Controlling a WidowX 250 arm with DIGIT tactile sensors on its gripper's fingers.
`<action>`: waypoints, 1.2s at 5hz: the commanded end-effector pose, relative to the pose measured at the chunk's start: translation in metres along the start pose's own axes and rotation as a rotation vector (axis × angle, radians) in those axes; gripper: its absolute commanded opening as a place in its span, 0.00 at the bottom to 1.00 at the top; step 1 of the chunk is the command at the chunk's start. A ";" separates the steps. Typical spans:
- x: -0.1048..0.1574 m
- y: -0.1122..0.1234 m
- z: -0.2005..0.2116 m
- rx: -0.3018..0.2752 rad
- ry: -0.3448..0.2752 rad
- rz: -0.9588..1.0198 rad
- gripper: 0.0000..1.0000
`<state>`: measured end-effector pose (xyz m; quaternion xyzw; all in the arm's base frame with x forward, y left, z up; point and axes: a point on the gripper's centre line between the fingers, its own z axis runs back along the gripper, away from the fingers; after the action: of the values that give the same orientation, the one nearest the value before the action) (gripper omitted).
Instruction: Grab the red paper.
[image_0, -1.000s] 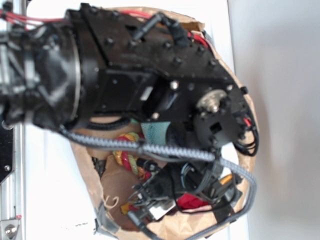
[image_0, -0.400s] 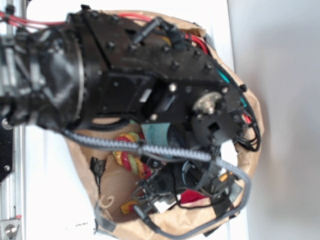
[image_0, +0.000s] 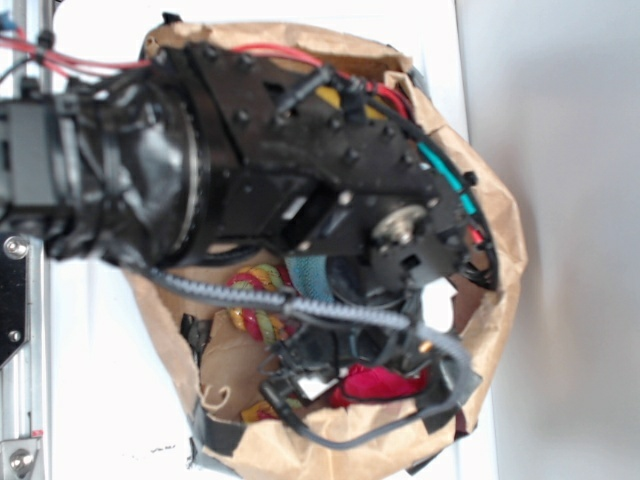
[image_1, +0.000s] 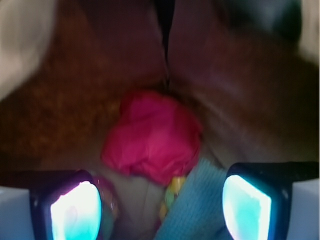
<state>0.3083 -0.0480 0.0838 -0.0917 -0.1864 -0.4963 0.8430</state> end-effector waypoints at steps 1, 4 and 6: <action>0.006 -0.007 0.016 0.023 -0.023 -0.050 1.00; 0.022 -0.015 0.025 -0.015 -0.091 -0.053 1.00; 0.029 0.001 0.020 0.038 -0.111 -0.007 1.00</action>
<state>0.3107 -0.0598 0.0920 -0.1253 -0.2127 -0.4864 0.8381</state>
